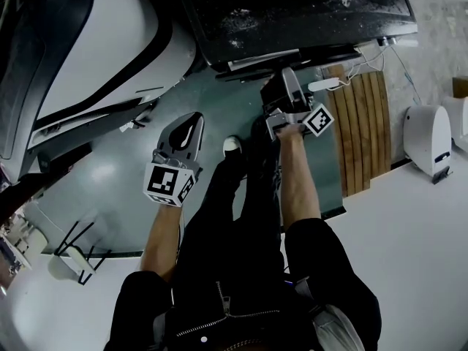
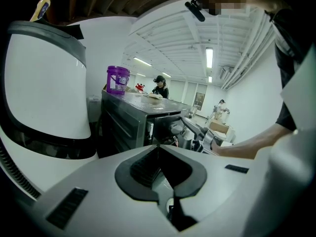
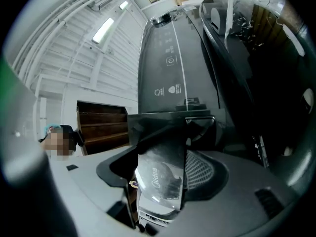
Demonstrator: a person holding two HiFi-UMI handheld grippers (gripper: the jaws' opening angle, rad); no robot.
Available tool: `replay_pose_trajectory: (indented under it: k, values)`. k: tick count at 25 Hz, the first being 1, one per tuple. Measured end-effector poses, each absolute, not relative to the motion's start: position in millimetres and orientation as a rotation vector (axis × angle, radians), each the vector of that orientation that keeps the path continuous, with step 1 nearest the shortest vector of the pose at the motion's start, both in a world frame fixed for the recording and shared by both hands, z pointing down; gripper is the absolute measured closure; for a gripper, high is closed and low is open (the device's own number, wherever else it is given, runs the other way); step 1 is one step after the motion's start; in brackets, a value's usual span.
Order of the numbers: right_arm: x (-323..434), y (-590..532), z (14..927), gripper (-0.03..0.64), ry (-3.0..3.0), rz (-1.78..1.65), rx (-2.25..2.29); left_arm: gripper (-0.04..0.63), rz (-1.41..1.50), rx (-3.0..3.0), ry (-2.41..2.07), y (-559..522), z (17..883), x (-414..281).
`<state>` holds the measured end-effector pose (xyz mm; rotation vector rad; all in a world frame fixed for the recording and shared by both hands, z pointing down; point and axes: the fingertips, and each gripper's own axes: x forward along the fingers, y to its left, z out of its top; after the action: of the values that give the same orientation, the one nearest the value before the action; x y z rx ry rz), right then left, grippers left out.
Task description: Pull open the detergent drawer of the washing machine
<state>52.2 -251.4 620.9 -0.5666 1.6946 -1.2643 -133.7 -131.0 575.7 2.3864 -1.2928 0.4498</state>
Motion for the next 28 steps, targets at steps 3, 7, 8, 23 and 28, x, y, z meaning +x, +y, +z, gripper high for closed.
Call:
replay_pose_trajectory:
  k: [3, 7, 8, 23, 28]
  values:
    - [52.3, -251.9, 620.8, 0.327, 1.699, -1.267, -0.563, 0.569, 0.448, 2.396, -1.287, -132.0, 573.5, -128.0]
    - [51.5, -252.4, 620.1, 0.33, 1.698, -1.264, -0.556, 0.569, 0.449, 2.399, -1.285, -131.0, 573.6, -125.5]
    - [51.7, -252.1, 619.9, 0.33, 1.7, -1.264, -0.555, 0.569, 0.448, 2.396, -1.285, -130.4, 574.0, -125.4]
    - [56.7, -238.1, 619.0, 0.331, 1.7, -1.255, -0.565, 0.569, 0.451, 2.41, -1.271, -124.9, 572.3, -125.3]
    - [59.6, -229.9, 618.1, 0.333, 1.698, -1.246, -0.566, 0.569, 0.457, 2.422, -1.254, -123.4, 573.0, -123.6]
